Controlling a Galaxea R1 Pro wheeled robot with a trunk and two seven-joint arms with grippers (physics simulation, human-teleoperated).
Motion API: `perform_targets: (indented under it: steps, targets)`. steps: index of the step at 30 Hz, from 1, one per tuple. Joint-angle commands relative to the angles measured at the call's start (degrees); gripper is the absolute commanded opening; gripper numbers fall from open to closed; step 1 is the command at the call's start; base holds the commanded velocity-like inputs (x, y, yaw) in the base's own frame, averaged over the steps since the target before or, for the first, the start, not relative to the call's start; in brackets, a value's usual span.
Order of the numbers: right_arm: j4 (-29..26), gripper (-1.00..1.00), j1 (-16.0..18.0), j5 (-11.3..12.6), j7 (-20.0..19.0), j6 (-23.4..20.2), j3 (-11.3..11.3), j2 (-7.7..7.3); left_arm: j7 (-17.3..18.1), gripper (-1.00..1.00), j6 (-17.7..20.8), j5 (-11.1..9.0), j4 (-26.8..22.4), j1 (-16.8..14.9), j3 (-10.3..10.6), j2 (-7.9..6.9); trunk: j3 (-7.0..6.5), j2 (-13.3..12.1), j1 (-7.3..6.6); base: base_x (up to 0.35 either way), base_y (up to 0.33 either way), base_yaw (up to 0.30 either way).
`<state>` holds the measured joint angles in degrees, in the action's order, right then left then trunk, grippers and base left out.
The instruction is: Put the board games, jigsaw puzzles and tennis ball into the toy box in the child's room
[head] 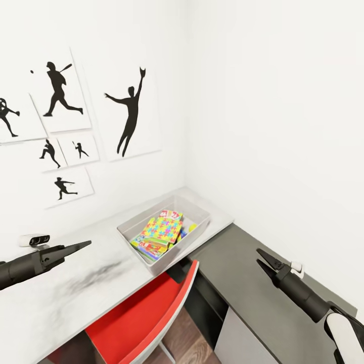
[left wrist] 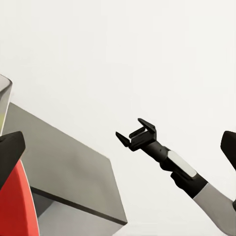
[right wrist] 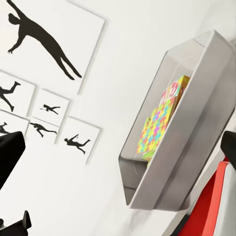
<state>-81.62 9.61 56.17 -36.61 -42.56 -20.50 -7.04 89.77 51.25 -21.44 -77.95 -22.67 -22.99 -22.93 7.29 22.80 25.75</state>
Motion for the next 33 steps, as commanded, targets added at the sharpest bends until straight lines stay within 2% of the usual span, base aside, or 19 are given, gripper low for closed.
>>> perform_targets:
  steps: [1,13,33]
  targets:
    - [0.0,1.0,0.1,0.2,0.0,-0.4,-0.1,0.01,0.2,1.0,0.6,0.0,0.0,0.0,-0.1,-0.01,0.03,0.1,0.04,-0.005,0.0,0.0]
    - [0.0,1.0,0.1,0.2,0.0,-0.3,-0.1,0.01,0.2,1.0,0.6,0.1,0.0,0.0,-0.7,-0.01,-1.0,0.1,0.04,-0.058,0.042,0.009]
    - [0.0,1.0,0.1,0.2,0.0,-0.3,-0.2,0.01,0.2,1.0,0.6,0.1,0.0,0.0,-0.8,-0.01,-1.09,0.1,0.04,-0.002,0.001,0.003]
